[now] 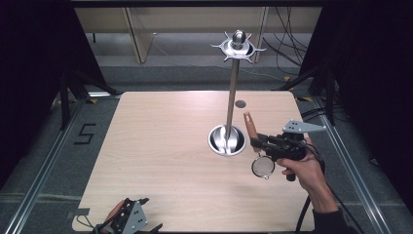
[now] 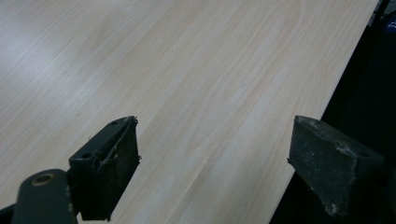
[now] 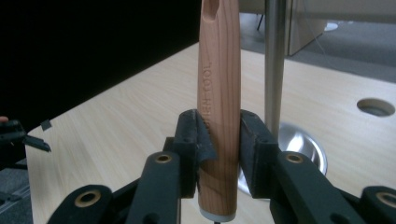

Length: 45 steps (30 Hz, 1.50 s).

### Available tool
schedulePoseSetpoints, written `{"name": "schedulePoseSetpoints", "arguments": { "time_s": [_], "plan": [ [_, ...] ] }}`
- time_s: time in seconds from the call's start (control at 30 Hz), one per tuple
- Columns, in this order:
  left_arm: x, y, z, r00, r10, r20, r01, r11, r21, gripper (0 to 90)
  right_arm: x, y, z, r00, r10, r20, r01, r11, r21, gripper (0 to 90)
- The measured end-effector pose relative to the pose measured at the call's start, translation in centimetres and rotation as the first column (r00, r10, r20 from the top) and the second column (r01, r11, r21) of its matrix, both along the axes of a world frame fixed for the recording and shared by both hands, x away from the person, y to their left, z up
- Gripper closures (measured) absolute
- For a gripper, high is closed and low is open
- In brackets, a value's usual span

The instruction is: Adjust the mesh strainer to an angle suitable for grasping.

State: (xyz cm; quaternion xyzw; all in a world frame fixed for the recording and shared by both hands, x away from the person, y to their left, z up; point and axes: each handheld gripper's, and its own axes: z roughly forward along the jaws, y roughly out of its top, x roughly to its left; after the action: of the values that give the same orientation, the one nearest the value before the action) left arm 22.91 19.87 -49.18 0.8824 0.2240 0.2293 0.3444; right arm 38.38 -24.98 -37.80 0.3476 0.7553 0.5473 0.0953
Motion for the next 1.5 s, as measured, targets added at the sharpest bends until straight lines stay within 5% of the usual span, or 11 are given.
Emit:
{"name": "schedulePoseSetpoints", "arguments": {
  "time_s": [0.23, 0.5, 1.5],
  "plan": [
    [0.0, 0.1, 0.2, 0.9998, -0.003, -0.018, 0.003, 0.9999, 0.014, 15.3, 0.9, 0.2, 3.0, 0.9969, -0.013, 0.077, 0.009, 0.999, 0.051, 71.5],
    [0.1, 0.1, 0.0, 0.9999, -0.006, 0.009, 0.006, 1.0000, 0.004, 15.3, 1.6, 0.2, 5.2, 0.9895, -0.023, 0.143, 0.011, 0.997, 0.083, 71.5],
    [0.1, 0.0, -0.1, 1.0000, 0.000, -0.005, 0.000, 1.0000, 0.001, 15.3, 2.7, 0.9, 11.4, 0.9764, -0.035, 0.213, 0.007, 0.992, 0.129, 71.5]
  ]
}}
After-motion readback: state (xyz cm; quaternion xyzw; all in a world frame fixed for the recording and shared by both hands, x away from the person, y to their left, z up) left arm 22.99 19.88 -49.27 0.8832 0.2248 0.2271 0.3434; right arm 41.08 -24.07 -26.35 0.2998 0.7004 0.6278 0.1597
